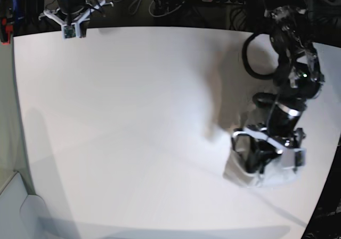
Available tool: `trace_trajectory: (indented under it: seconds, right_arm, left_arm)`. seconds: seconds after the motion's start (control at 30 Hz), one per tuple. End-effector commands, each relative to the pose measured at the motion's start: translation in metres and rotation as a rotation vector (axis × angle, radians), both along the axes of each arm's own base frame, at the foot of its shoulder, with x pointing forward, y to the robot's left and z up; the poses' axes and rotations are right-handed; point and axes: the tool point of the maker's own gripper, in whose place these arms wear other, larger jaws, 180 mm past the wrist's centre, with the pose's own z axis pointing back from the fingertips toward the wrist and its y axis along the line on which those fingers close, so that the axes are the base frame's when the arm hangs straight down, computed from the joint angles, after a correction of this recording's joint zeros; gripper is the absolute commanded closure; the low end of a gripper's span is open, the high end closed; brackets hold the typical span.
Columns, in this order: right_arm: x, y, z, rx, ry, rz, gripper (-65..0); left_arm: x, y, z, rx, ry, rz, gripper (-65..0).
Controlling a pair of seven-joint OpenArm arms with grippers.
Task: Layout the t-shirt on the table in an organized manner, then fold the t-shirt properly
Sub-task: 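Drag the held t-shirt with the left gripper toward the table center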
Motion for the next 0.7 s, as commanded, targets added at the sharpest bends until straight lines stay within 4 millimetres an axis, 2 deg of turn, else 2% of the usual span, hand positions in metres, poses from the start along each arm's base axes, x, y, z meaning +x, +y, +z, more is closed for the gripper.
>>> trace_trajectory:
  seconds: [0.0, 0.03, 0.07, 0.13, 0.17, 0.2, 0.27, 0.33, 0.5, 0.6, 0.67]
  right_arm:
    - [0.007, 0.002, 0.008, 0.005, -0.039, 0.001, 0.0]
    - [0.007, 0.002, 0.009, 0.005, -0.04, 0.001, 0.0]
    - [0.009, 0.002, 0.01, 0.006, -0.046, 0.0, 0.0]
    - [0.011, 0.002, 0.01, 0.006, -0.051, 0.0, 0.0]
    - [0.011, 0.002, 0.01, 0.006, -0.051, 0.0, 0.0]
    - [0.012, 0.002, 0.011, 0.006, -0.053, 0.0, 0.0]
    - [0.012, 0.003, 0.011, 0.009, -0.054, -0.003, 0.0]
    - [0.012, 0.004, 0.01, 0.01, -0.052, -0.003, 0.0]
    - [0.012, 0.003, 0.011, 0.009, -0.054, -0.004, 0.0]
    - [0.017, 0.003, 0.012, 0.009, -0.066, -0.004, 0.0]
    - [0.018, 0.004, 0.013, 0.01, -0.069, -0.003, 0.0]
  left_arm:
    - [0.001, -0.026, 0.01, -0.011, -0.043, -0.078, -0.4]
    - [-0.001, -0.044, 0.001, 0.013, -0.022, -0.124, -0.4]
    - [0.001, -0.047, -0.006, 0.075, -0.013, -0.123, -0.4]
    - [0.012, -0.029, -0.002, 0.13, -0.031, -0.053, -0.4]
    - [0.018, -0.018, -0.008, 0.087, -0.006, -0.012, -0.4]
    - [0.022, -0.017, -0.019, 0.022, 0.034, -0.001, -0.4]
    - [0.02, -0.051, -0.046, -0.016, 0.162, -0.099, -0.3]
    - [0.019, -0.068, -0.062, 0.077, 0.233, -0.17, -0.3]
    - [0.019, -0.073, -0.061, 0.07, 0.245, -0.212, -0.4]
    - [0.011, -0.077, -0.06, 0.087, 0.258, -0.257, -0.5]
    - [0.005, -0.074, -0.067, 0.084, 0.291, -0.262, -0.5]
